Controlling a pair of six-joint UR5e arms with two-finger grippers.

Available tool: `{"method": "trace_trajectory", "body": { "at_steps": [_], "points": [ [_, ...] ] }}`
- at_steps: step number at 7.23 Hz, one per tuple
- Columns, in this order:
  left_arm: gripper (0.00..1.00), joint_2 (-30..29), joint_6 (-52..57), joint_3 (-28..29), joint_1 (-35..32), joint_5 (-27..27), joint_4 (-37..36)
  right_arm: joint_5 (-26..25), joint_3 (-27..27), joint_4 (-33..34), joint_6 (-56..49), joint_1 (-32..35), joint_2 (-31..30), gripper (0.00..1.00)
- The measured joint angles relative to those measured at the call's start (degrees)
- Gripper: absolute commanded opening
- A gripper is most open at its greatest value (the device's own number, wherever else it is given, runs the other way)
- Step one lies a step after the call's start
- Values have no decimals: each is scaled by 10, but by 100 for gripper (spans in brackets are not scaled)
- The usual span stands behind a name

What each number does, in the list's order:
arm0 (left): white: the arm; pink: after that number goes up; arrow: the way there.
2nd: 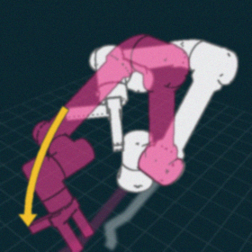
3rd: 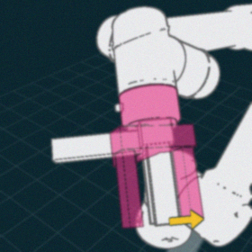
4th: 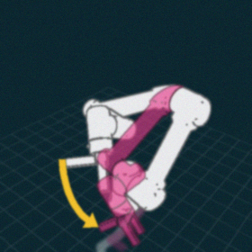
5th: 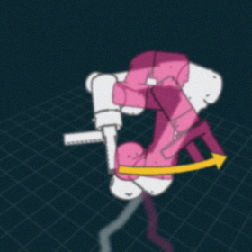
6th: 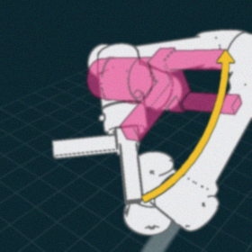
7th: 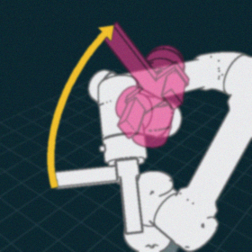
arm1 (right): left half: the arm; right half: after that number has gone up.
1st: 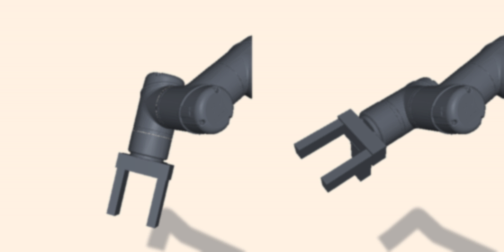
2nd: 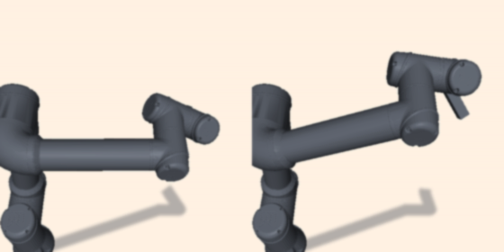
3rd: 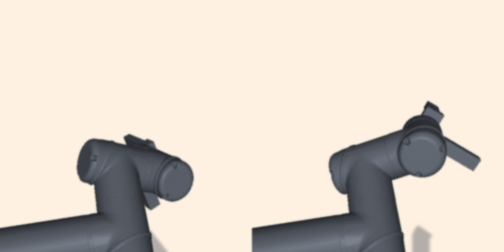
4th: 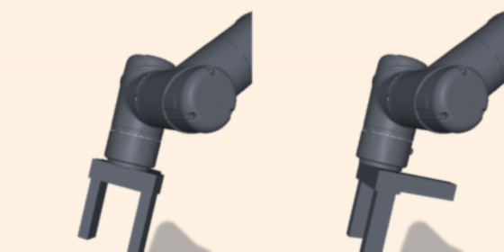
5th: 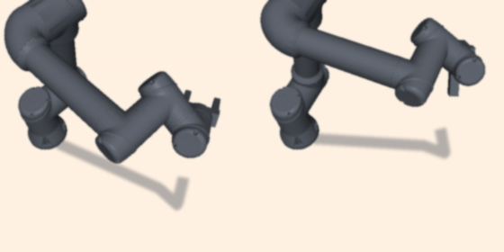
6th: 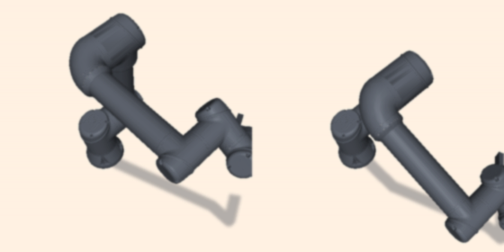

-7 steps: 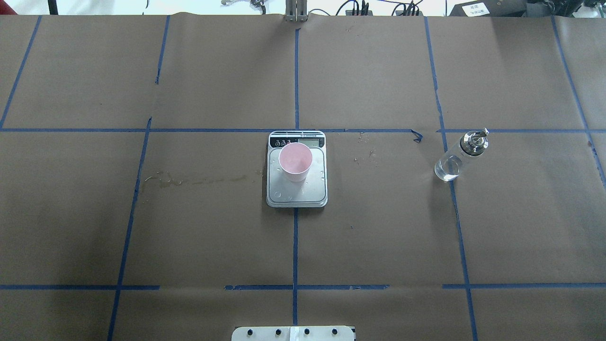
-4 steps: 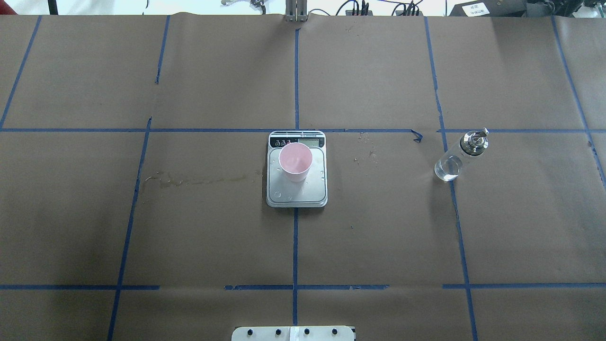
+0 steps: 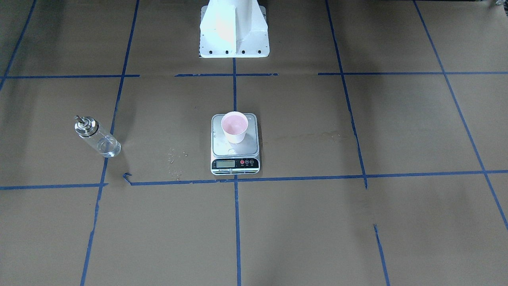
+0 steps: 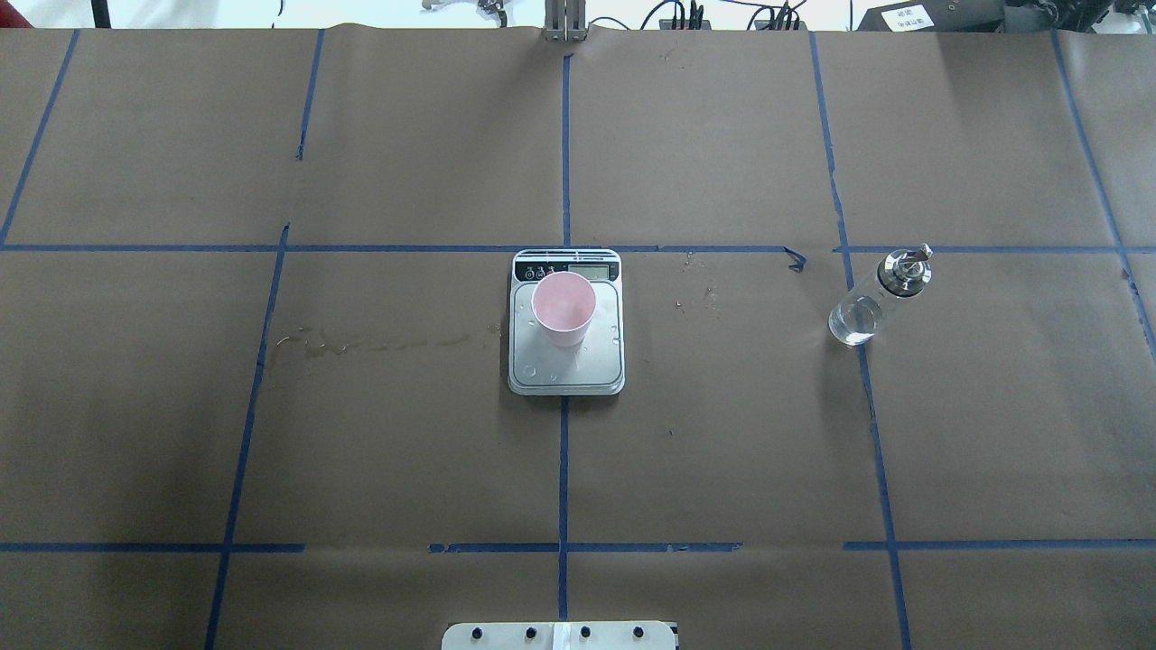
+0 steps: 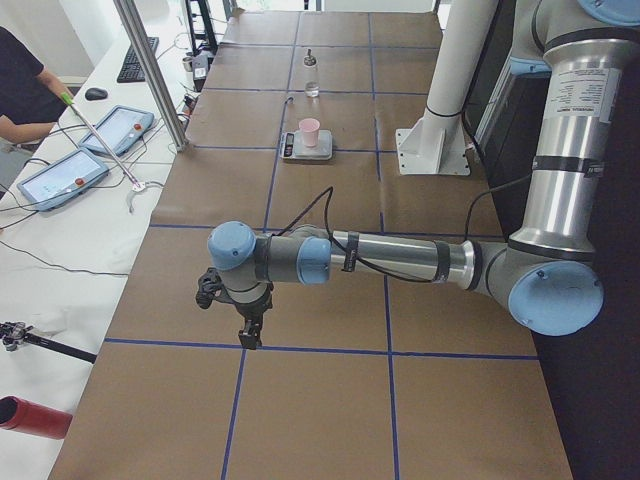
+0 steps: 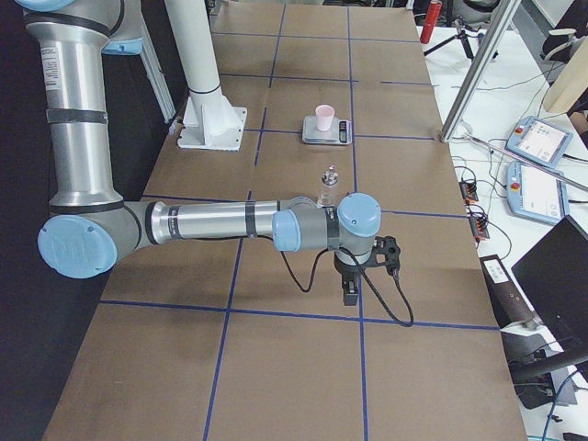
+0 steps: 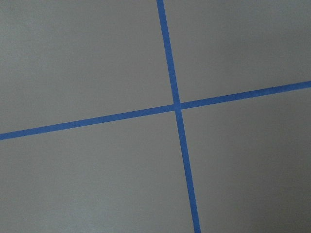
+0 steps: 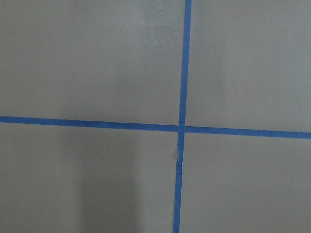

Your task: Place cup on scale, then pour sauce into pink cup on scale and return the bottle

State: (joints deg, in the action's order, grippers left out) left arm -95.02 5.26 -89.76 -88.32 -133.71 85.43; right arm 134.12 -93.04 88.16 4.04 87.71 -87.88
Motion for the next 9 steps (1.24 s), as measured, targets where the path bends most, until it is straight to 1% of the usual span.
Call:
{"method": "trace_trajectory", "body": {
  "at_steps": [3, 9],
  "points": [
    [100, 4, -13, 1, 0, -22, 0, 0, 0, 0, 0, 0, 1, 100],
    [100, 5, -12, 0, 0, -25, 4, 0, 0, 0, 0, 0, 2, 100]
  ]
}}
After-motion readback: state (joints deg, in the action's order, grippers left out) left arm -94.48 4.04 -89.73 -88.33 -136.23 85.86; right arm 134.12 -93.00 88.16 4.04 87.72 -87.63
